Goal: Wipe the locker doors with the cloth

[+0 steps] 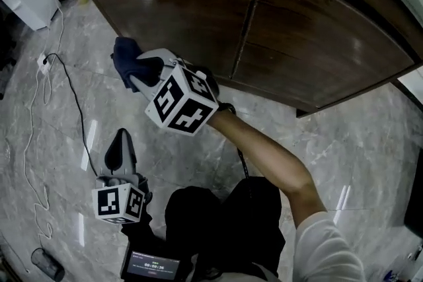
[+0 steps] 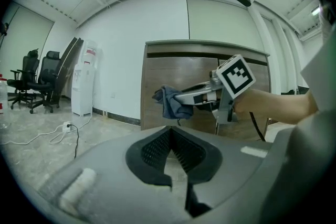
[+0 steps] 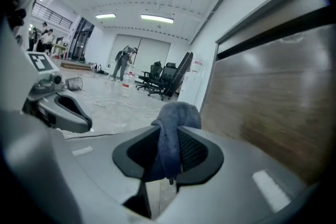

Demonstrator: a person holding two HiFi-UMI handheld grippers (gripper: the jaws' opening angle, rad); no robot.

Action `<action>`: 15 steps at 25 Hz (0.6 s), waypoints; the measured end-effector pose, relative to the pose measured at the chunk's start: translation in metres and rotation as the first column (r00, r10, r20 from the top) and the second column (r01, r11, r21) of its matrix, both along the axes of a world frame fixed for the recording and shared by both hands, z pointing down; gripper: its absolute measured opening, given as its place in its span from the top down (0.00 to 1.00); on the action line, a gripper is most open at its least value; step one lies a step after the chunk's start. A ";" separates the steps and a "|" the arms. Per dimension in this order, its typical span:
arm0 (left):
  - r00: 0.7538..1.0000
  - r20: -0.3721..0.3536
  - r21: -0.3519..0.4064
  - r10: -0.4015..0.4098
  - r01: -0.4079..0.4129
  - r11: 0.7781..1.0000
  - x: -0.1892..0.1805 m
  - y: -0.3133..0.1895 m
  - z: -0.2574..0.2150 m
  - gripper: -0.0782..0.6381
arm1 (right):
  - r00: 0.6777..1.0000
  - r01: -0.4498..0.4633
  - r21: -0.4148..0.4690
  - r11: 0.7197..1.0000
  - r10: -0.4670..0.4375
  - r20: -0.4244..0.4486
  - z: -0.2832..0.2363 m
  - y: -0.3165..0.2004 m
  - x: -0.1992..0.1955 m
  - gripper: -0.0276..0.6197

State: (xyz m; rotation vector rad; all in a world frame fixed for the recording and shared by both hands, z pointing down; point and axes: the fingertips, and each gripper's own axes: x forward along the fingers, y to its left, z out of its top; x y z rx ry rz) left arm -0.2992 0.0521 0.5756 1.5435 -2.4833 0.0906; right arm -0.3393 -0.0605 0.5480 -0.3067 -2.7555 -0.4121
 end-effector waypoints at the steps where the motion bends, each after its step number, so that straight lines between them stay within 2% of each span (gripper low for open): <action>1: 1.000 -0.003 -0.005 0.005 -0.005 1.000 0.006 -0.005 -0.012 0.89 | 1.000 0.011 -0.021 1.000 -0.011 0.004 -0.013 0.001 0.014 0.80; 4: 0.999 -0.022 -0.036 0.036 -0.037 0.999 0.024 -0.020 -0.060 0.89 | 1.000 -0.005 -0.108 0.994 0.005 -0.005 -0.052 -0.002 0.061 0.80; 9: 0.995 -0.027 -0.089 0.095 -0.097 0.991 0.041 -0.037 -0.160 0.89 | 0.992 -0.122 -0.223 0.967 0.122 -0.014 -0.133 -0.015 0.143 0.80; 12: 0.990 -0.023 -0.100 0.141 -0.142 0.985 0.053 -0.048 -0.229 0.89 | 0.977 -0.194 -0.340 0.920 0.212 0.014 -0.200 -0.018 0.188 0.80; 15: 0.971 -0.025 -0.088 0.237 -0.238 0.967 0.074 -0.079 -0.301 0.89 | 0.926 -0.333 -0.402 0.853 0.375 0.029 -0.273 -0.035 0.238 0.81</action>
